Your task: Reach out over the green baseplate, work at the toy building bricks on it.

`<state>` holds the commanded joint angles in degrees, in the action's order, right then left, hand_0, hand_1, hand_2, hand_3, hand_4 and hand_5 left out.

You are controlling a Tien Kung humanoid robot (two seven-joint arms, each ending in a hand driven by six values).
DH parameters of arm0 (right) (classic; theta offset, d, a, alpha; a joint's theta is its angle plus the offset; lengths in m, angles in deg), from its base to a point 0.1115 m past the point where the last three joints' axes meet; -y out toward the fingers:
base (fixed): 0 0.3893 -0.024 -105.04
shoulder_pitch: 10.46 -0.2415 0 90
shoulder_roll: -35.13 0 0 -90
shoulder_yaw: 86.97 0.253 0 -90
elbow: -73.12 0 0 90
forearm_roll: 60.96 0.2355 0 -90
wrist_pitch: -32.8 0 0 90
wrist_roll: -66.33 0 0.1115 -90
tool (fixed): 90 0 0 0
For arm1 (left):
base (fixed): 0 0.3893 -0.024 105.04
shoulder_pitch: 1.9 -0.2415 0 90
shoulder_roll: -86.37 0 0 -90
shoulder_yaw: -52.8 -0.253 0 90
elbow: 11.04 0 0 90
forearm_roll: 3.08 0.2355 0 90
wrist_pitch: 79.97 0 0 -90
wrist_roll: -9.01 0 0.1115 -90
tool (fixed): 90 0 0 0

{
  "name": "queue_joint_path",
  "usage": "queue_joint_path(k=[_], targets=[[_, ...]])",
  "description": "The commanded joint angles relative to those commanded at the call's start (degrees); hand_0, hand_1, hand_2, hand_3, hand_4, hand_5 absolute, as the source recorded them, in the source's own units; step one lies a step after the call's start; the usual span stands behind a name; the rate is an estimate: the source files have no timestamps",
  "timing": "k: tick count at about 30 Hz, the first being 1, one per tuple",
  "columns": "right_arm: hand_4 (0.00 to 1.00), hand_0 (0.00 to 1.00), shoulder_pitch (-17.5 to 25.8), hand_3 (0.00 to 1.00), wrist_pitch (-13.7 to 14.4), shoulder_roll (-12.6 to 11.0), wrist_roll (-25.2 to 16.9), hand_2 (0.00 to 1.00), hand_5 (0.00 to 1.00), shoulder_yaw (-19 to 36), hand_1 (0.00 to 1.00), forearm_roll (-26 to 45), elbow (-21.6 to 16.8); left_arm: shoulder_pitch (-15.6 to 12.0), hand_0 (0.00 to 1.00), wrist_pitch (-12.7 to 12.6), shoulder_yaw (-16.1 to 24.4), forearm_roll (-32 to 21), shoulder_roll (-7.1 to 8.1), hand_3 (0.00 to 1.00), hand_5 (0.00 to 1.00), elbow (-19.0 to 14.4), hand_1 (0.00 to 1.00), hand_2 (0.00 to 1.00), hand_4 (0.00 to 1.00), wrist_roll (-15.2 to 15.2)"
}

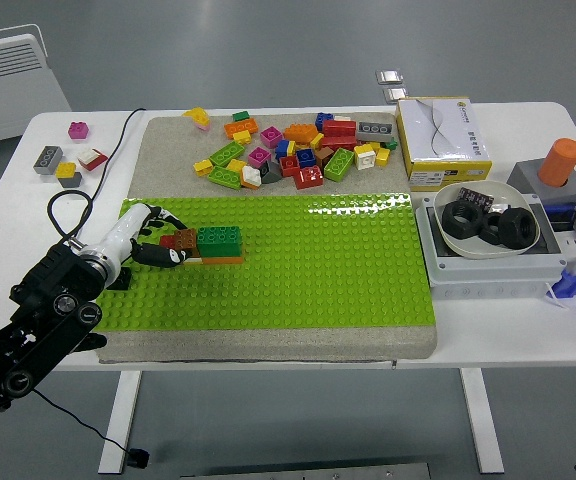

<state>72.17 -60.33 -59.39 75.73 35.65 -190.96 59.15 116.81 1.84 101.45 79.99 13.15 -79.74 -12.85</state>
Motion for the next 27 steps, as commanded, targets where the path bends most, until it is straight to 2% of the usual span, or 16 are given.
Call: queue_joint_path(k=[27], targets=[[0.796,0.512,0.15,0.733,0.18,0.07,0.0,0.646,0.789,-0.72,0.68,0.0,0.1,-0.01,0.877,0.68,-0.19,-0.14,0.0,0.528,0.002,0.73,0.897,0.841,0.457,0.0]])
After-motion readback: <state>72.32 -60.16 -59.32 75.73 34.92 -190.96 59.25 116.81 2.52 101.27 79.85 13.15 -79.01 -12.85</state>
